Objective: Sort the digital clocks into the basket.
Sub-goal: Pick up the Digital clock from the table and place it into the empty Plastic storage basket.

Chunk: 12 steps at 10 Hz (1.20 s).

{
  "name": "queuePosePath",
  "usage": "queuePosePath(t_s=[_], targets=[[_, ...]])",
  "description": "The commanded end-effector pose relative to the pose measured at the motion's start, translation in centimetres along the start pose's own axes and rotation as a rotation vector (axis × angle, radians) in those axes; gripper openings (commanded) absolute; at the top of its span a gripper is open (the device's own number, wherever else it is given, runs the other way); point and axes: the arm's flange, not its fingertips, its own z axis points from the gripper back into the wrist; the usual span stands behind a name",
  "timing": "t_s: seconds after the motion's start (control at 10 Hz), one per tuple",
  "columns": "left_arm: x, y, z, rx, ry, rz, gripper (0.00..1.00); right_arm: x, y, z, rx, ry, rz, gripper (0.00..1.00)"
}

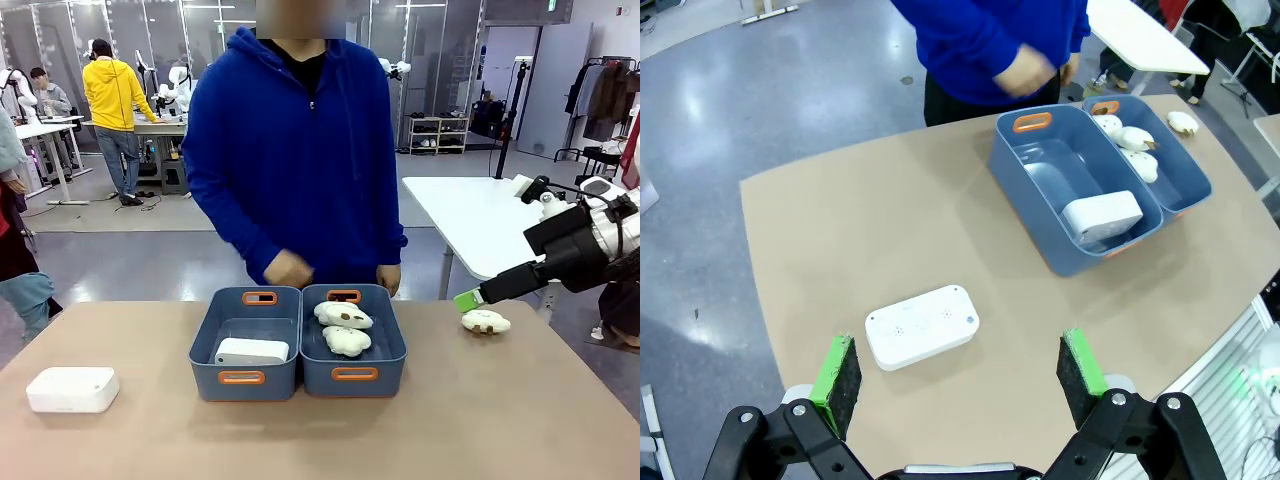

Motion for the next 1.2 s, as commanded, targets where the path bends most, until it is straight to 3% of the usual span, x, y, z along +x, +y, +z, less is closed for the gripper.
queuePosePath(t_s=[0.0,0.5,0.6,0.7,0.9,1.1], targets=[[0.1,0.0,-0.1,-0.003,0.002,-0.001,1.00,0.0,-0.1,0.0,-0.007,-0.006,0.004,1.00],[0.0,0.0,0.0,0.000,0.000,0.000,1.00,0.0,-0.1,0.0,-0.007,-0.006,0.004,1.00],[1.0,-0.2,-0.8,0.035,0.053,-0.188,1.00,0.0,-0.1,0.0,-0.007,-0.006,0.004,1.00],[2.4,0.4,-2.7,0.011,0.137,-0.290,1.00,0.0,-0.1,0.0,-0.007,-0.006,0.004,1.00],[3.6,0.7,-7.7,0.086,0.411,-0.648,1.00,0.0,-0.1,0.0,-0.007,-0.006,0.004,1.00],[3.9,0.3,-12.6,-0.072,0.538,-0.914,1.00,0.0,-0.1,0.0,-0.007,-0.006,0.004,1.00]])
